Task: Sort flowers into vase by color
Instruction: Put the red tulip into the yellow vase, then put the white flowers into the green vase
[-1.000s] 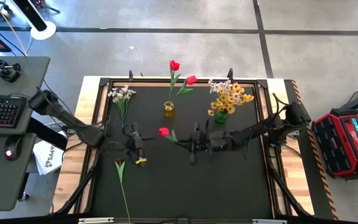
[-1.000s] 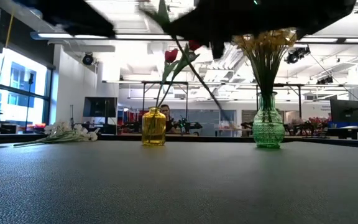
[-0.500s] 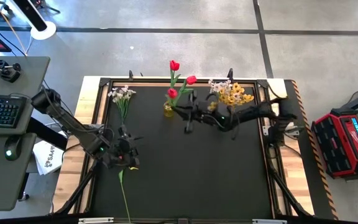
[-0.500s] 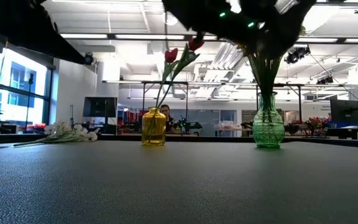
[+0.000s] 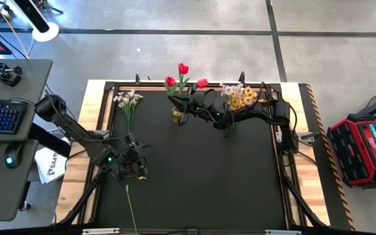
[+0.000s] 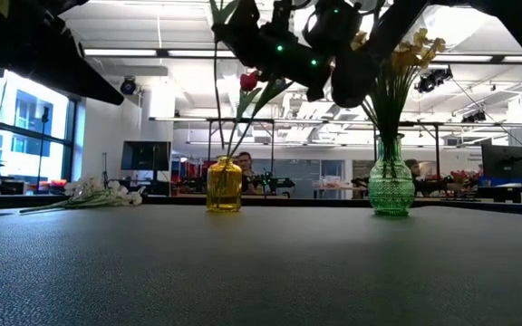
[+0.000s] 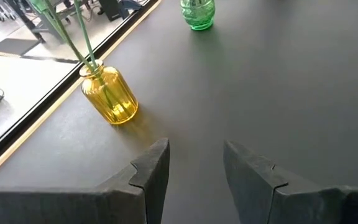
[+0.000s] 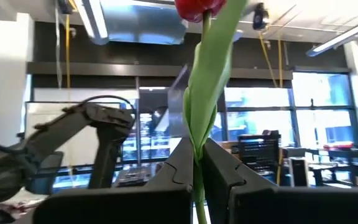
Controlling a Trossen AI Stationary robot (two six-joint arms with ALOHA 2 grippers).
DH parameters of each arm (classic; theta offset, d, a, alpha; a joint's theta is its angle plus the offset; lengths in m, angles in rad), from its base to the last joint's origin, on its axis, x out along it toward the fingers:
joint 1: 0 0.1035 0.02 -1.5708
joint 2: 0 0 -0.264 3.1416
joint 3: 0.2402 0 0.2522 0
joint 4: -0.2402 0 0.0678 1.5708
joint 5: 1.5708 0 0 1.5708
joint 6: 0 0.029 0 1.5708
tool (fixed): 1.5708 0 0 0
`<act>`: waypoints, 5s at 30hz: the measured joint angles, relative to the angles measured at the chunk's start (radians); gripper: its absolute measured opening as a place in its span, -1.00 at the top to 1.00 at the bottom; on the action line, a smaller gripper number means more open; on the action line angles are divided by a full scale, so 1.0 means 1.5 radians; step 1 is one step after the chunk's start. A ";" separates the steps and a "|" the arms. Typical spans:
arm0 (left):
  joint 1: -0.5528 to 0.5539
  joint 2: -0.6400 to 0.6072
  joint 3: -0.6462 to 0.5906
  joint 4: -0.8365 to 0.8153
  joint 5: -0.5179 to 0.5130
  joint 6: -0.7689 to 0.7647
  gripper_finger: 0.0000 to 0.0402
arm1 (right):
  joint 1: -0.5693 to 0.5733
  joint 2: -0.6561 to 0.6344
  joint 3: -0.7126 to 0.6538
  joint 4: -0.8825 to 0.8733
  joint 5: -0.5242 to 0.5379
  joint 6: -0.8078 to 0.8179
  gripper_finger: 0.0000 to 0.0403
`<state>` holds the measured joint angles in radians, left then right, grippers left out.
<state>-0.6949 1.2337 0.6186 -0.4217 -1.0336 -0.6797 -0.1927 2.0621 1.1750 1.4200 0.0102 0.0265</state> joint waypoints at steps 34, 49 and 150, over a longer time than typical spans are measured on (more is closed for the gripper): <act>0.000 0.001 0.000 0.004 0.000 -0.011 0.31 | 0.000 0.000 0.014 -0.119 0.123 0.032 0.80; 0.000 0.001 0.000 0.005 0.001 -0.011 0.31 | 0.005 -0.003 0.129 -0.415 0.121 0.000 0.16; 0.320 -0.061 -0.038 -0.428 0.280 -0.532 0.24 | 0.515 -0.396 -0.345 -0.947 0.528 0.561 0.14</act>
<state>-0.2144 1.1427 0.5614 -1.0641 -0.6135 -1.4770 0.5799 1.4673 0.6579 -0.0009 0.8016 0.8686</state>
